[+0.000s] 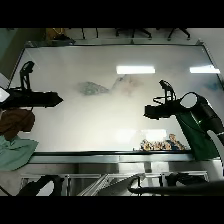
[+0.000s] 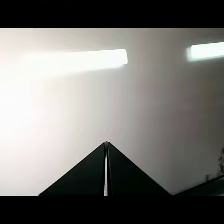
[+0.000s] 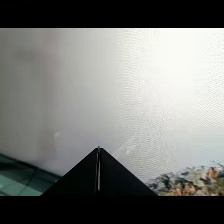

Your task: Fold the shirts.

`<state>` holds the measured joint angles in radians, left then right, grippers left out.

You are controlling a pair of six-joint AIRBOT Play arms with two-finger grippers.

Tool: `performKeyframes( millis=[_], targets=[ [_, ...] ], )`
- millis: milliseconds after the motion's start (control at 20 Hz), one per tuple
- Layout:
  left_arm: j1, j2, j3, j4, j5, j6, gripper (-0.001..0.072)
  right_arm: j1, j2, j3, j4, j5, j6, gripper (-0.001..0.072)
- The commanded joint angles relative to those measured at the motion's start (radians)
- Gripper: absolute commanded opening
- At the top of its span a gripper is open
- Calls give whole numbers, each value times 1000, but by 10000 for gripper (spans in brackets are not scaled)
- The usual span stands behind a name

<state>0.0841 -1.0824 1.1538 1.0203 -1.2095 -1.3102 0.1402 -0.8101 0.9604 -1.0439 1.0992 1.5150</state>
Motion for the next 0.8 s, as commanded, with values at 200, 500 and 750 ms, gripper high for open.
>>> performKeyframes(
  millis=[200,500,750],
  targets=[
    [178,34,0,48,-28,2,14,1,-1,0,0,0,-1,17],
    [206,0,0,576,197,-18,688,1,-1,0,0,0,-1,17],
    [315,-185,0,637,150,-38,684,1,-1,0,0,0,-1,16]
  ],
)
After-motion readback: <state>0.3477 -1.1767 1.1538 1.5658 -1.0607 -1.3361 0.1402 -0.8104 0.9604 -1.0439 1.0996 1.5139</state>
